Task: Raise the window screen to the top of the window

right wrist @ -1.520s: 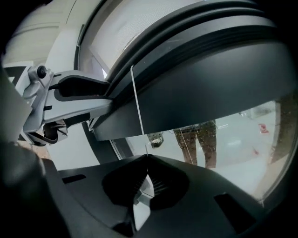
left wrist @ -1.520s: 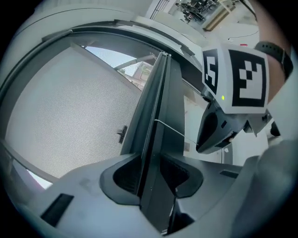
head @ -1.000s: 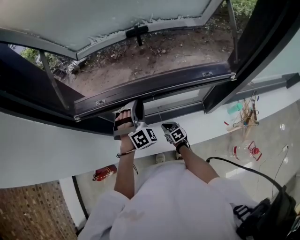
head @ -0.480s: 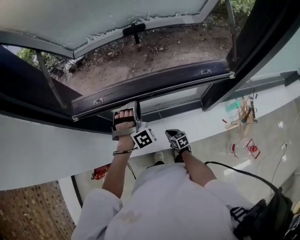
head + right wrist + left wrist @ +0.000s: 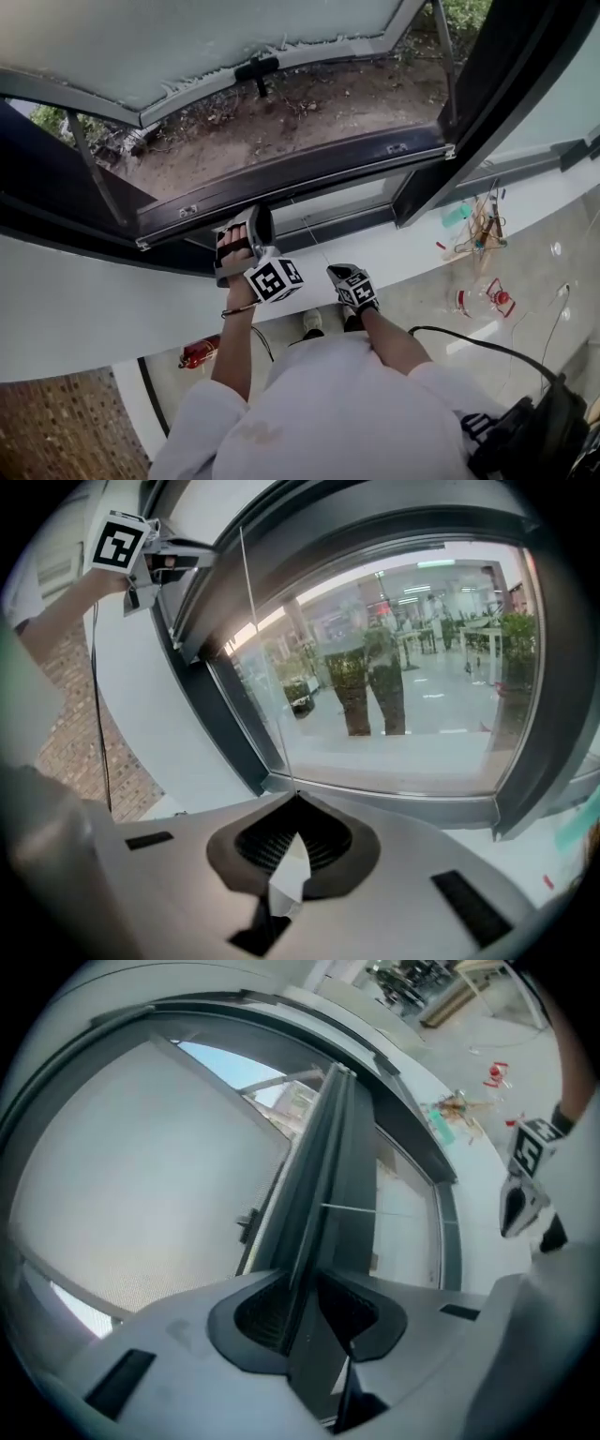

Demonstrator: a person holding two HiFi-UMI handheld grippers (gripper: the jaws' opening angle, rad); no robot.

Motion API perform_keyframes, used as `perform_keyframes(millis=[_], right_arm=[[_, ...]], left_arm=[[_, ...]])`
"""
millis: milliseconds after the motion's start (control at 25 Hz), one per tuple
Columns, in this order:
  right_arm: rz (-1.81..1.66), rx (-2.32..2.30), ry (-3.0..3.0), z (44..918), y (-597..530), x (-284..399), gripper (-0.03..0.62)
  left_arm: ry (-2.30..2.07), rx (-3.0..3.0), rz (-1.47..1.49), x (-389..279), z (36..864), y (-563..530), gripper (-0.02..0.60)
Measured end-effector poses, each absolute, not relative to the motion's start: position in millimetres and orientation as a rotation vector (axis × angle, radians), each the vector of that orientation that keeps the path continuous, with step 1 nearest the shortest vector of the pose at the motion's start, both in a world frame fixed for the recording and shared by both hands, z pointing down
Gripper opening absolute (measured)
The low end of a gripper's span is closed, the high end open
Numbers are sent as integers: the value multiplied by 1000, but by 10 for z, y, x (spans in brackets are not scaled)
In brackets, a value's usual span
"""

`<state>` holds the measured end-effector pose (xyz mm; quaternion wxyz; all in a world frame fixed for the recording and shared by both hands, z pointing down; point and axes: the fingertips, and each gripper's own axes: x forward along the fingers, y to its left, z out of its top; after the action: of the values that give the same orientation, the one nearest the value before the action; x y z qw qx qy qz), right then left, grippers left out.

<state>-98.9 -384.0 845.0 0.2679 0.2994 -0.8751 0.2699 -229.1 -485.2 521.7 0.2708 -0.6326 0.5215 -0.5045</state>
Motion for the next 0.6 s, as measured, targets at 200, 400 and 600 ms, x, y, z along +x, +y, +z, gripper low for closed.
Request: perform_keyframes(millis=[200,400,600], right_arm=[[656,750,-2398,8354,-3865,-1150,2],[589,760,-2433,8237,-4005,-1151,2],[564,740,-2504,8050,-4151,-1318,2]], left_arm=[[1630,-1841,-1050,-2355,4970,-4810,83],[1804,-1929,-780,-2385,4763,-4739,81],[1993,-2164,-497,-2436,4659,-4655,0]])
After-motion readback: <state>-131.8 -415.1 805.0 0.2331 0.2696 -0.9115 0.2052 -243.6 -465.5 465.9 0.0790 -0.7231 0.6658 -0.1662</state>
